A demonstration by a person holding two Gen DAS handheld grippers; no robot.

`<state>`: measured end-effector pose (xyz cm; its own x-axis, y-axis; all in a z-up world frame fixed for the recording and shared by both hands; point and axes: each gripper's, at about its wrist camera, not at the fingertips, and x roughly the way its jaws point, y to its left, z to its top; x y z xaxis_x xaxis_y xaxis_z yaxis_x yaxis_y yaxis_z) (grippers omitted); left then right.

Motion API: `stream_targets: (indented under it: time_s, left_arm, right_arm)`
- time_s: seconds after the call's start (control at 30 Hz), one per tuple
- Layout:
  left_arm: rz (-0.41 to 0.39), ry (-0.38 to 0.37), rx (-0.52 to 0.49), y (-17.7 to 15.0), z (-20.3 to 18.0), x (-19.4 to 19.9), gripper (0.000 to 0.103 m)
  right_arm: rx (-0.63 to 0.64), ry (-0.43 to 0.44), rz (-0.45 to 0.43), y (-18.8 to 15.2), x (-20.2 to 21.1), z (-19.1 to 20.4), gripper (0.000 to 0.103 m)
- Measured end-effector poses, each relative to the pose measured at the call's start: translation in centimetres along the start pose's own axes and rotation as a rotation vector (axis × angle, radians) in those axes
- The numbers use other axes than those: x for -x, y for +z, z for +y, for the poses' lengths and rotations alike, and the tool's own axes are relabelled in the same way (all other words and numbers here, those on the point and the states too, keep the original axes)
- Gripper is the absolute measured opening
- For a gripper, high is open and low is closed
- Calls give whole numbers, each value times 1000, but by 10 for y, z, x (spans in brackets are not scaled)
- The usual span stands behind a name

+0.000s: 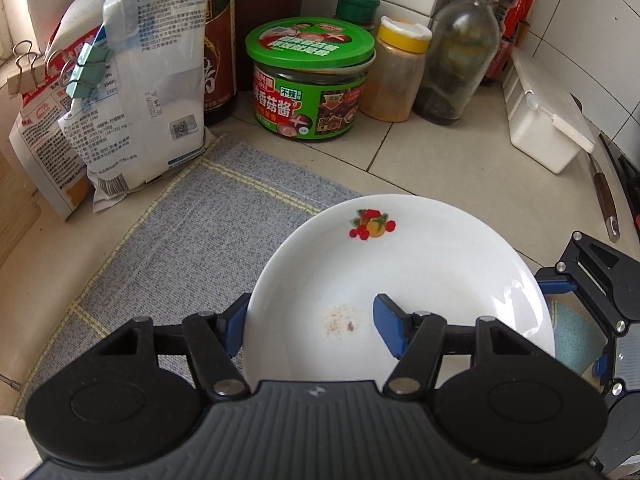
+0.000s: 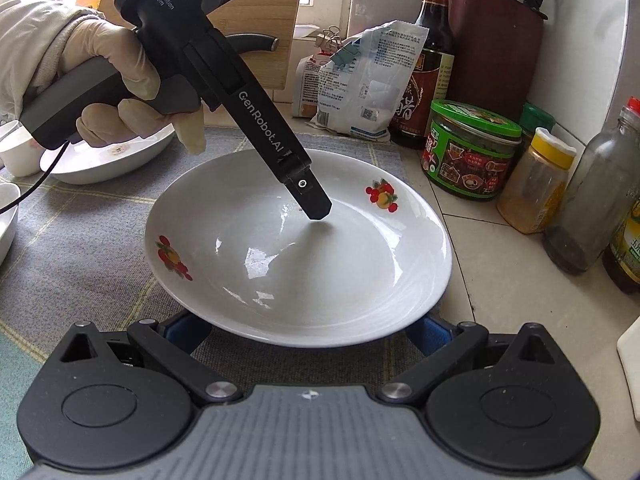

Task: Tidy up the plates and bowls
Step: 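Lower the plate onto the towel and open the left gripper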

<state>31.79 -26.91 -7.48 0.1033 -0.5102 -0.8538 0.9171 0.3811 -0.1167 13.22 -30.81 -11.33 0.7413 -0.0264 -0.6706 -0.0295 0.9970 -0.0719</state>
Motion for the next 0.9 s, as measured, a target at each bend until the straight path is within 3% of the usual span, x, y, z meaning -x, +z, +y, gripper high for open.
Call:
stream_targets:
  time_s: [0.27,0.4,0.9]
  left_arm:
    - [3,18,-16,-1,-4,-1,68]
    - [-3,28,-21,-4,-6,6,79]
    - [-109,78,-3,-35,-44,84,86]
  right_arm:
    - [8,-9,18,0,-1,3,103]
    - [8,-6,32,-2,1,5,103]
    - [8,7,10,-13,40,18,103]
